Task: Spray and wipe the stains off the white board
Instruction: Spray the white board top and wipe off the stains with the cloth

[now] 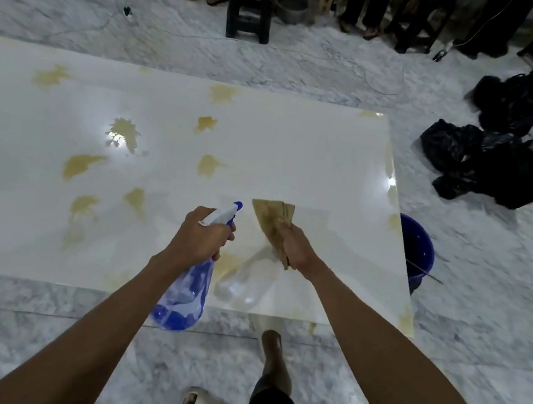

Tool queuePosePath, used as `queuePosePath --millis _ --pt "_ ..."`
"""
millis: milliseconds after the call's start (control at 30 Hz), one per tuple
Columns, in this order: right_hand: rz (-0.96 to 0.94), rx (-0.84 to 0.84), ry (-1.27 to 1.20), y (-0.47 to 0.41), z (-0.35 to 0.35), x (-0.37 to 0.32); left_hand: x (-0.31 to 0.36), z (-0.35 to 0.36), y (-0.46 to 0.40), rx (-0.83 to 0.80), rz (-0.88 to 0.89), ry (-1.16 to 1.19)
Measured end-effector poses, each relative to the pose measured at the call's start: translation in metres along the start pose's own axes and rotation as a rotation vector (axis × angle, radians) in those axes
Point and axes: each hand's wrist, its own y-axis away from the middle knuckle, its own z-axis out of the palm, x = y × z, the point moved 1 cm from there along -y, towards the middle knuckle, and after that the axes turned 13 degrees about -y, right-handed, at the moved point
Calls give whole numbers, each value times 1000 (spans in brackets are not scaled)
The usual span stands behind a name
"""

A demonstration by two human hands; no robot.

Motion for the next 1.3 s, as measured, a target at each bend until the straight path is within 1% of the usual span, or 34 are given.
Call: queuePosePath --millis 33,100,167,233,300,433,600,733,800,933,1067,1133,1233,1300 --pt "41 26 -203 12 3 -5 -1 -3 8 -8 0 4" --pt "58 32 -564 31 12 -14 -1 -9 22 -11 2 -2" --pt "41 -11 -822 42 24 -26 2 -18 31 0 10 -20" --pt "9 -28 -920 47 37 -38 5 -26 37 14 17 -20" --pt "15 -37 -952 48 52 -48 10 -38 41 33 6 -25" --pt "-4 -79 -999 35 59 -64 17 -48 32 28 19 -63" --pt "3 -73 -987 0 66 -97 25 -65 1 4 -55 -94" --pt "39 -91 -981 -36 69 -117 37 -77 -32 -20 -21 -111" --pt "55 -97 -976 -56 72 -123 39 -83 -54 -6 -37 -114" --pt "104 -93 -984 -96 78 -127 40 -93 -93 30 -142 -116" --pt "157 -79 -909 -122 86 -123 37 -103 -118 68 -142 -44" --pt "195 -79 -789 -128 90 -116 35 -107 -127 80 -145 -8" --pt "216 -58 -503 -139 92 -108 30 -115 -141 81 -158 10" --pt "168 -12 -314 -153 93 -112 27 -124 -150 88 -155 23"
